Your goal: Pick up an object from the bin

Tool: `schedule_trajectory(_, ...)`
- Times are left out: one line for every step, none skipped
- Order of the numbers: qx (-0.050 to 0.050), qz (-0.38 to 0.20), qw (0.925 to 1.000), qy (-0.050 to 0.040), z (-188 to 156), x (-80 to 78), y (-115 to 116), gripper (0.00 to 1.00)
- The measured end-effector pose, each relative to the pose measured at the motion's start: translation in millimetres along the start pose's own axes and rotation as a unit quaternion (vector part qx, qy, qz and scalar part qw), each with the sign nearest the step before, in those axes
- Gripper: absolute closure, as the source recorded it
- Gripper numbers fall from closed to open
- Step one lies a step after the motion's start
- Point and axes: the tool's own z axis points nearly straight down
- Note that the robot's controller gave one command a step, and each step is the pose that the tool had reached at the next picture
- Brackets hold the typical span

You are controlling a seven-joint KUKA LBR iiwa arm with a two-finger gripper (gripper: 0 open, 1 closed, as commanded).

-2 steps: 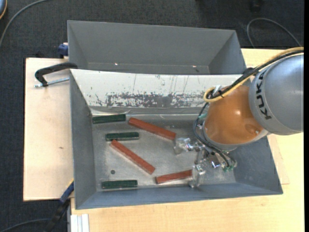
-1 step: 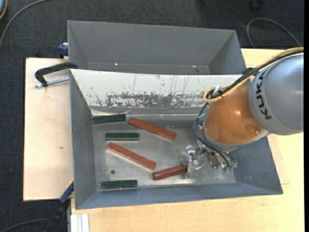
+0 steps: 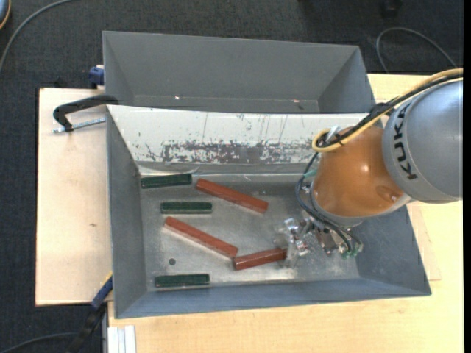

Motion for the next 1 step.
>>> schedule_trajectory(0.001, 0.000, 1.0000, -0.0031, -69.8, -3.3, 0.0, 1.00)
